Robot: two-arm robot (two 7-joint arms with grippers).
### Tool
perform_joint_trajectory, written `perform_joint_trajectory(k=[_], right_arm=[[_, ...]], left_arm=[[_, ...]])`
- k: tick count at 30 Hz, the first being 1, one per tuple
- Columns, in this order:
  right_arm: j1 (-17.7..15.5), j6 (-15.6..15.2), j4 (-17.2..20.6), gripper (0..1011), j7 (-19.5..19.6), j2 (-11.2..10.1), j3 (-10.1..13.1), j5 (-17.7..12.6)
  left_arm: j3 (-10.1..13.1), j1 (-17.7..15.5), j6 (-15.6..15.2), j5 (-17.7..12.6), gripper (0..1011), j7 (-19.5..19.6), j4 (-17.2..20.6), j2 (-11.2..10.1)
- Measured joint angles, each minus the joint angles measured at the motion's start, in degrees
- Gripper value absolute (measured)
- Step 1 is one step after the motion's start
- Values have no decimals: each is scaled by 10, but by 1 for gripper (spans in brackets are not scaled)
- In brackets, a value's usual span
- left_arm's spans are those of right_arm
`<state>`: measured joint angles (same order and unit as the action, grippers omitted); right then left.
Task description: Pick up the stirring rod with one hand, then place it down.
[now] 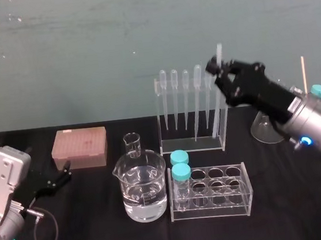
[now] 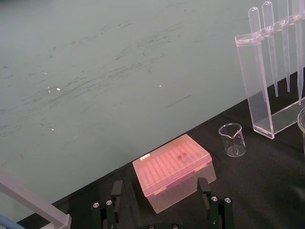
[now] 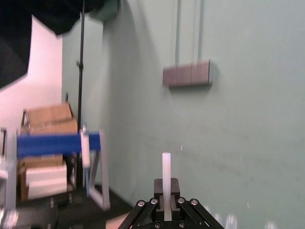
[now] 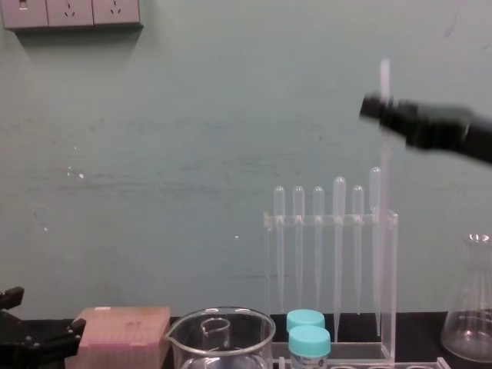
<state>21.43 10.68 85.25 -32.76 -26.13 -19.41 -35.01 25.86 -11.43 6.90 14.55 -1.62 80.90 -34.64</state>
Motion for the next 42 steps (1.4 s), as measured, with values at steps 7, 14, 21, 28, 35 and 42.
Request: perform_joint_trajectory(k=[7,14,21,28,35,42], right_arm=[[2,-10,30,71,-2,-4,18,-18],[-1,-17,38,71,-2,-11,21,-18],[-1,-19,36,71,-5,-13,22,-20],[1,-20,30,71,-9,-14,20,-21],[5,-20,24,71,-11,-12,17,-22],[10,-20,18,71,-14,-11,14,-23]], left_arm=[[0,0,0,0,1000,0,0,0],[0,0,0,0,1000,0,0,0],[0,0,0,0,1000,0,0,0],[0,0,0,0,1000,0,0,0],[0,0,0,0,1000,0,0,0],[0,0,0,0,1000,0,0,0]])
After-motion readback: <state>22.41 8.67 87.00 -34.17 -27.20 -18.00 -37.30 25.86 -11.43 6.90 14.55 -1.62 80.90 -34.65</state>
